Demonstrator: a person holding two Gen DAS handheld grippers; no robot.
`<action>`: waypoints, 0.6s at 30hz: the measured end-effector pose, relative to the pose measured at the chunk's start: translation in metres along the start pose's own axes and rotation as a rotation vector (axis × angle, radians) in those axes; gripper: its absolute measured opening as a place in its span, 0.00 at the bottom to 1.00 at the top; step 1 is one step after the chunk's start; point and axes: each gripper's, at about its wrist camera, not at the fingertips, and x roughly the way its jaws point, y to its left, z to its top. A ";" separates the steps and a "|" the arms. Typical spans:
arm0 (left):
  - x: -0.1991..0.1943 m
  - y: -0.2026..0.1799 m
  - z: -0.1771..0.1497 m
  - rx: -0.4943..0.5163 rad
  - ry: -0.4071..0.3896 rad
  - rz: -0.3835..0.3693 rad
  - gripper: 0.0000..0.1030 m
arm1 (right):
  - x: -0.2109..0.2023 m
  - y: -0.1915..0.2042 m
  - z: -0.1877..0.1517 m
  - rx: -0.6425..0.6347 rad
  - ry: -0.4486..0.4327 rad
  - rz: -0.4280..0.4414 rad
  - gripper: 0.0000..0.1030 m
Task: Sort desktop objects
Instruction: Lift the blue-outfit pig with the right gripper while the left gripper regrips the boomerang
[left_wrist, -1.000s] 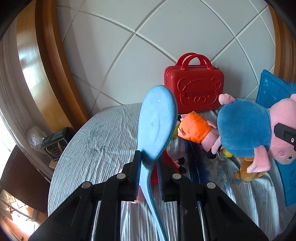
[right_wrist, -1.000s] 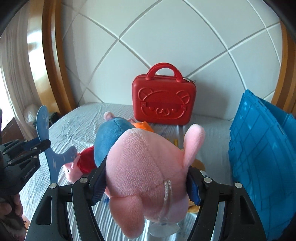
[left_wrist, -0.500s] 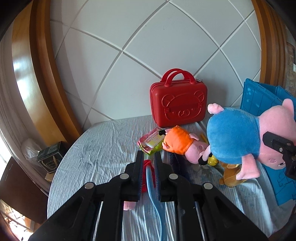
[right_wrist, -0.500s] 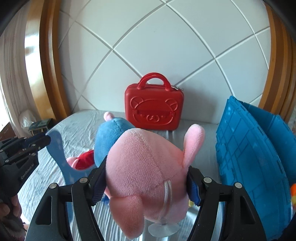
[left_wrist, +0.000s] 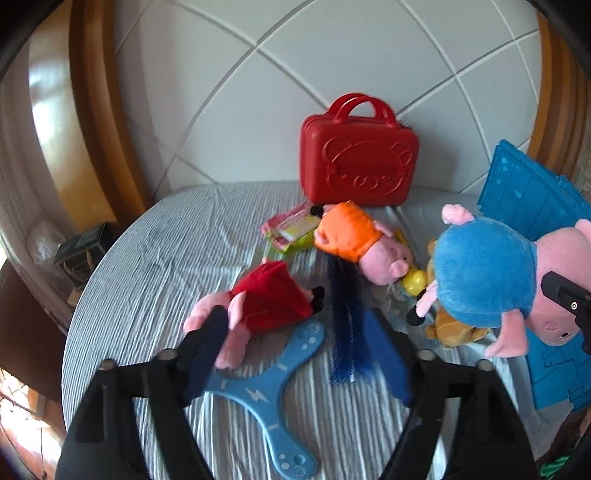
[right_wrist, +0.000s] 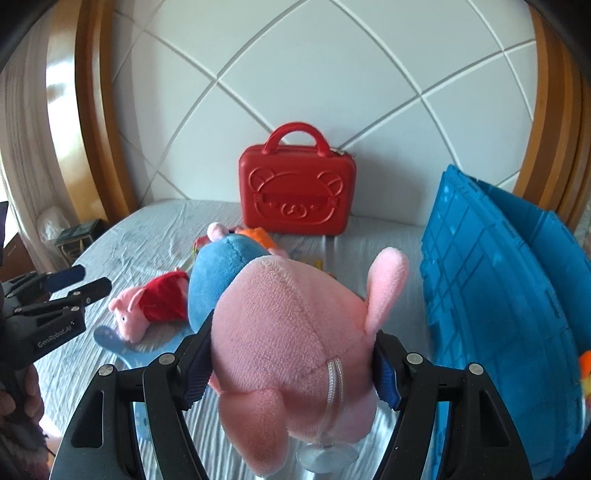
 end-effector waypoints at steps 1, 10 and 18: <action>0.009 0.009 -0.013 -0.011 0.028 0.022 0.81 | 0.011 0.004 -0.006 -0.010 0.022 0.023 0.69; 0.097 0.035 -0.113 -0.128 0.281 0.111 0.81 | 0.107 0.052 -0.054 -0.074 0.112 0.098 0.69; 0.158 0.020 -0.139 -0.201 0.306 0.174 0.67 | 0.144 0.063 -0.095 -0.129 0.084 0.035 0.75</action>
